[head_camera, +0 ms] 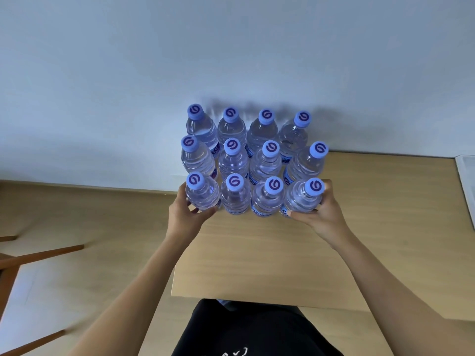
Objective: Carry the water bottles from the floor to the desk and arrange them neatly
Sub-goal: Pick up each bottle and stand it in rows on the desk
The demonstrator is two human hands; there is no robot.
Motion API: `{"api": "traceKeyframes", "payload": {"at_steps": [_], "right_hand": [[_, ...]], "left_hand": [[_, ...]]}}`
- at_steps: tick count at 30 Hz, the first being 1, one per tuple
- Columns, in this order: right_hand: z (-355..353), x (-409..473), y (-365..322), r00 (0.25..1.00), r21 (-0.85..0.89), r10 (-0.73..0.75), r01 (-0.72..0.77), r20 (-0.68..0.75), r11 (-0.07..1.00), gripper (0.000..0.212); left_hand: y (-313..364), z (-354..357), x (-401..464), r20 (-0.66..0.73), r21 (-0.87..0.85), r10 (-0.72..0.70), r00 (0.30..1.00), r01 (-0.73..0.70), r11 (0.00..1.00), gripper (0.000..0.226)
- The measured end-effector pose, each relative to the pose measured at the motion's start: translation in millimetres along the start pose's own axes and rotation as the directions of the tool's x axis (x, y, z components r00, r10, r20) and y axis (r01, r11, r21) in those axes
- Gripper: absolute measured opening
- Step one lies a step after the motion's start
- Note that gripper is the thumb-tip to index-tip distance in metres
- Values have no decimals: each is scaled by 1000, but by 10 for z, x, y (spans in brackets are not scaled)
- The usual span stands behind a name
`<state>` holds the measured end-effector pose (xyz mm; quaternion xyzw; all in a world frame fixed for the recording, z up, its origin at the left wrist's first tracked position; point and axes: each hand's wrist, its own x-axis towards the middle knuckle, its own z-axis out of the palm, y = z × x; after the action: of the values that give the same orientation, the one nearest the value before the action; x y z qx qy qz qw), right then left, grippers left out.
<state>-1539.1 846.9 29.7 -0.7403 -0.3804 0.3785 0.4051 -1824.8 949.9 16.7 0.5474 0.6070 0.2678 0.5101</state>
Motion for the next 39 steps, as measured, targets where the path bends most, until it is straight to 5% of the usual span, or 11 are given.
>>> {"api": "traceKeyframes", "payload": {"at_steps": [12, 18, 21, 26, 39], "right_hand": [[17, -4, 10, 999, -13, 29, -29, -18, 999, 74], [-143, 9, -8, 988, -21, 61, -59, 142, 998, 80], [-341, 56, -10, 972, -36, 106, -101, 211, 994, 62], [-547, 219, -69, 987, -38, 133, -130, 93, 991, 37], [-546, 673, -155, 971, -111, 87, -64, 224, 992, 67]], "left_hand": [[50, 27, -45, -7, -32, -5, 1000, 4, 999, 69], [64, -124, -34, 107, -83, -51, 993, 60, 995, 63], [86, -288, 38, 142, -59, -62, 988, 71, 996, 68], [229, -404, 347, -31, -109, -69, 997, 65, 992, 46], [333, -390, 803, 325, 118, -100, 940, 64, 991, 77]]}}
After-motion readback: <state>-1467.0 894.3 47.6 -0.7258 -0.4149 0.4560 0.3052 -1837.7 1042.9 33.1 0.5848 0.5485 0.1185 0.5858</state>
